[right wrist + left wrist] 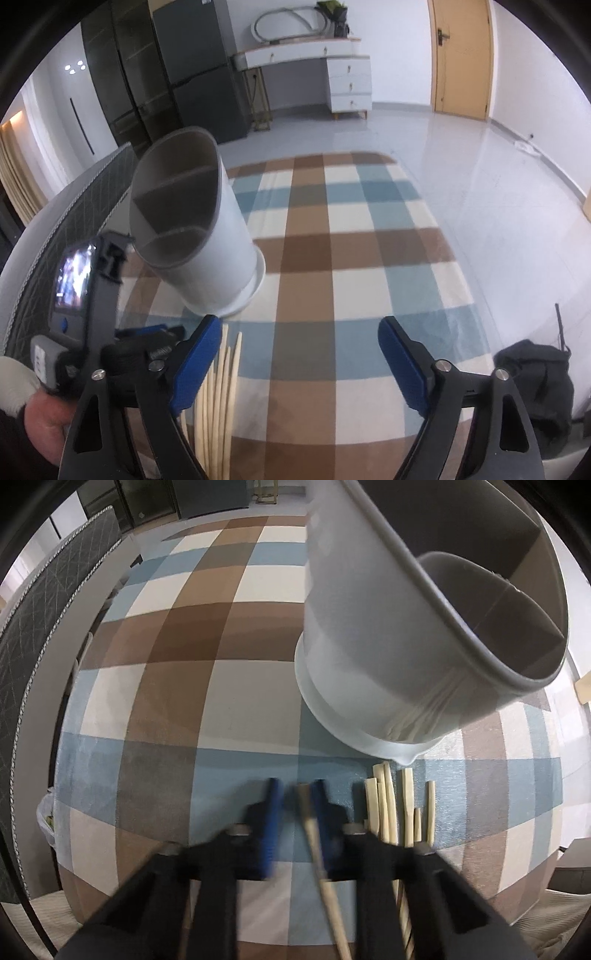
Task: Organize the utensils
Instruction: 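Lower the left tool to grasp one wooden chopstick while the right tool grasps another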
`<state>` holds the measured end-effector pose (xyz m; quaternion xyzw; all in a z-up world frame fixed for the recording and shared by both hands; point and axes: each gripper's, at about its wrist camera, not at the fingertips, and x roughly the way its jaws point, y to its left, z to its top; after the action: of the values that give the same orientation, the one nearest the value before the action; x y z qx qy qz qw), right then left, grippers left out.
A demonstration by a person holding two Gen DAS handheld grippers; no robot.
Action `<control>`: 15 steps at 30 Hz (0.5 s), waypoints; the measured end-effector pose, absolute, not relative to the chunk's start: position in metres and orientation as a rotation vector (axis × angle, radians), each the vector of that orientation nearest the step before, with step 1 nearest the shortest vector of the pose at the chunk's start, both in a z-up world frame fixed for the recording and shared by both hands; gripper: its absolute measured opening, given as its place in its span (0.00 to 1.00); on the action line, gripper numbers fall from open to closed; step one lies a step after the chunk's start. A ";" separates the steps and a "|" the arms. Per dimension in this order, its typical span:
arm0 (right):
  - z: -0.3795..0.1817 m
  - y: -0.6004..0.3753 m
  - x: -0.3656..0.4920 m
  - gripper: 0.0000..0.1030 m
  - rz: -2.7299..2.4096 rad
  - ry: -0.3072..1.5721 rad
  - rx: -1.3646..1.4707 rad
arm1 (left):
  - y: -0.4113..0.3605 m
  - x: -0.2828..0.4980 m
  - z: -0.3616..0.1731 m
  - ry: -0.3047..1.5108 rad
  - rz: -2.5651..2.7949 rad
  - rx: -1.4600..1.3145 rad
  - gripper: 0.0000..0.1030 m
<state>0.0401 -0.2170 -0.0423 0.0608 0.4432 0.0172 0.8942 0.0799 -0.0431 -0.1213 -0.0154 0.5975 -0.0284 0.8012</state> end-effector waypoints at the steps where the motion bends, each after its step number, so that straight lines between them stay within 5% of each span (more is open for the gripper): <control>1: -0.046 -0.217 0.041 0.76 0.041 0.937 0.129 | -0.044 0.080 -0.121 1.282 -0.074 -0.048 0.05; 10: -0.090 -0.206 0.063 0.30 0.135 1.153 0.200 | -0.018 0.071 -0.101 1.219 -0.101 -0.129 0.03; 15: -0.104 -0.191 0.076 0.29 0.151 1.210 0.188 | 0.001 0.073 -0.091 1.227 -0.088 -0.225 0.03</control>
<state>0.0762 -0.1905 -0.1044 0.0880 0.5674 0.0707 0.8157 0.0733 0.0006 -0.0906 -0.1054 0.5742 -0.0410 0.8109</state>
